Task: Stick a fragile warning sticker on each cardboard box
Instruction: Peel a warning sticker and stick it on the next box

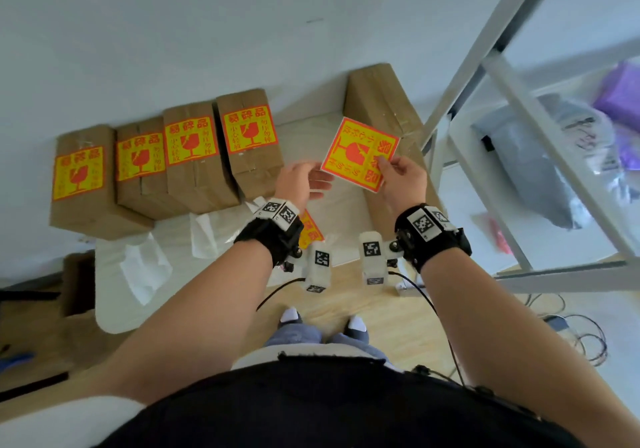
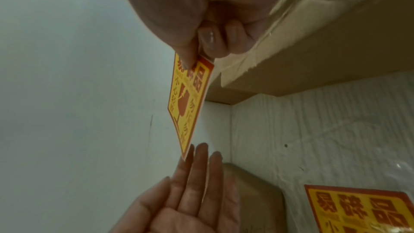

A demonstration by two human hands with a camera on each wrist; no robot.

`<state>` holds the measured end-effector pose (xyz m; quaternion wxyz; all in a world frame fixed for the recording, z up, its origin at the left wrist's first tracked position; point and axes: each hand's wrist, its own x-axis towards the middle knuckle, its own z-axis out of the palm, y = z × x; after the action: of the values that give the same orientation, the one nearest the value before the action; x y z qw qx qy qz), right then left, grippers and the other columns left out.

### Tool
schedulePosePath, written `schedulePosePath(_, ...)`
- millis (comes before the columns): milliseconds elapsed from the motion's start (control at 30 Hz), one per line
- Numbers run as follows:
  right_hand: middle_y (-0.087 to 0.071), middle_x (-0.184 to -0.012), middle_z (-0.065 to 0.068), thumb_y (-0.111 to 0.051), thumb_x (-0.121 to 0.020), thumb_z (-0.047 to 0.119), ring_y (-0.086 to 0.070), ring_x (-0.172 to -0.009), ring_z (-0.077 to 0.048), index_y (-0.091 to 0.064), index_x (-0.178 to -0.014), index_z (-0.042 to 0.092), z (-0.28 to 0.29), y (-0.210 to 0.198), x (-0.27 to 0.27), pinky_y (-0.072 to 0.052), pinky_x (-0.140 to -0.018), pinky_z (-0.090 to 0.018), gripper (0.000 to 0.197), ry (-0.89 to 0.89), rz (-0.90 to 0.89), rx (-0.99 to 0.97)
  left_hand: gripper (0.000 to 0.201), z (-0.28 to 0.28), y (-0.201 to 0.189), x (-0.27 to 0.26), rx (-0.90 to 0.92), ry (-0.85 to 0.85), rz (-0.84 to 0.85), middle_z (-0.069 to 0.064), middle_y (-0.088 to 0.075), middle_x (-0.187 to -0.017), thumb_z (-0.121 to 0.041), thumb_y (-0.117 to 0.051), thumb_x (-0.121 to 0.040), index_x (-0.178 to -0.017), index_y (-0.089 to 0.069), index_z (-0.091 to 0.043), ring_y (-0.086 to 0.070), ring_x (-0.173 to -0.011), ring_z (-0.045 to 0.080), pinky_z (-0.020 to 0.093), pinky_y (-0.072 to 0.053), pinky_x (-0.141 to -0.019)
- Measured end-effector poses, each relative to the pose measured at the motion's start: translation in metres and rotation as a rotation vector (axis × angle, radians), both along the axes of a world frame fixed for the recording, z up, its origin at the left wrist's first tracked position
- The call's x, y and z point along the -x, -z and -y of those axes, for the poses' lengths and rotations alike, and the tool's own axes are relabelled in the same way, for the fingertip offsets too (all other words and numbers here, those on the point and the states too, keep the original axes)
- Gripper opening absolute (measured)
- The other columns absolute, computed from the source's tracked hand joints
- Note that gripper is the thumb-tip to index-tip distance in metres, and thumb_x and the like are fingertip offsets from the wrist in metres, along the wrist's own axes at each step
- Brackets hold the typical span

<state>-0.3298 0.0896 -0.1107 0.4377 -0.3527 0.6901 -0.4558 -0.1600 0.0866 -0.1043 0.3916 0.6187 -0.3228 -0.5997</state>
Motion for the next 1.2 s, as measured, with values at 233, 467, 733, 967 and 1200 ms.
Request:
schedulePosePath(233, -0.073, -0.084, 0.000, -0.062, -0.095, 0.025, -0.071, -0.079, -0.015, -0.066, -0.079, 0.022, -0.005, -0.009, 0.029, -0.060, -0.078, -0.035, 0.017, 0.041, 0.027, 0.035, 0.007, -0.011, -0.026, 0.019, 0.112, 0.120, 0.038, 0.002, -0.073, -0.081, -0.015, -0.063, -0.095, -0.089, -0.067, -0.014, -0.068, -0.062, 0.009, 0.024, -0.055, -0.061)
schedulePosePath(467, -0.065, -0.119, 0.003, -0.066, -0.091, 0.030, -0.066, -0.107, -0.017, -0.052, -0.132, 0.022, -0.015, -0.015, 0.042, -0.055, -0.090, -0.036, 0.044, 0.021, -0.161, 0.014, 0.009, -0.017, -0.034, 0.036, 0.118, 0.108, 0.130, 0.000, -0.072, -0.078, -0.013, -0.064, -0.094, -0.086, -0.067, -0.013, -0.067, -0.057, 0.006, 0.023, -0.054, -0.057)
schedulePosePath(733, -0.073, -0.101, 0.003, -0.072, -0.085, 0.024, -0.061, -0.096, -0.007, -0.078, -0.099, 0.022, -0.025, -0.021, 0.029, -0.051, -0.087, -0.029, 0.015, -0.341, -0.470, 0.403, 0.012, -0.021, -0.045, 0.054, 0.099, 0.274, 0.197, 0.001, -0.072, -0.080, -0.014, -0.056, -0.098, -0.093, -0.067, -0.012, -0.068, -0.058, 0.005, 0.024, -0.054, -0.059)
schedulePosePath(967, -0.075, -0.099, 0.007, -0.065, -0.091, 0.021, -0.063, -0.088, -0.003, -0.076, -0.105, 0.021, -0.035, -0.025, 0.035, -0.038, -0.071, -0.002, 0.018, -0.334, -0.392, 0.275, 0.017, -0.024, -0.048, 0.063, 0.127, 0.312, 0.232, 0.002, -0.072, -0.082, -0.013, -0.056, -0.099, -0.086, -0.066, -0.019, -0.069, -0.070, 0.013, 0.032, -0.056, -0.068)
schedulePosePath(1200, -0.076, -0.092, 0.005, -0.067, -0.090, 0.020, -0.067, -0.082, -0.009, -0.077, -0.102, 0.021, -0.033, -0.030, 0.038, -0.053, -0.076, -0.022, 0.016, -0.303, -0.372, 0.275, 0.013, -0.026, -0.051, 0.069, 0.146, 0.287, 0.255, -0.001, -0.073, -0.082, -0.015, -0.056, -0.099, -0.094, -0.068, -0.014, -0.069, -0.070, 0.014, 0.029, -0.056, -0.064)
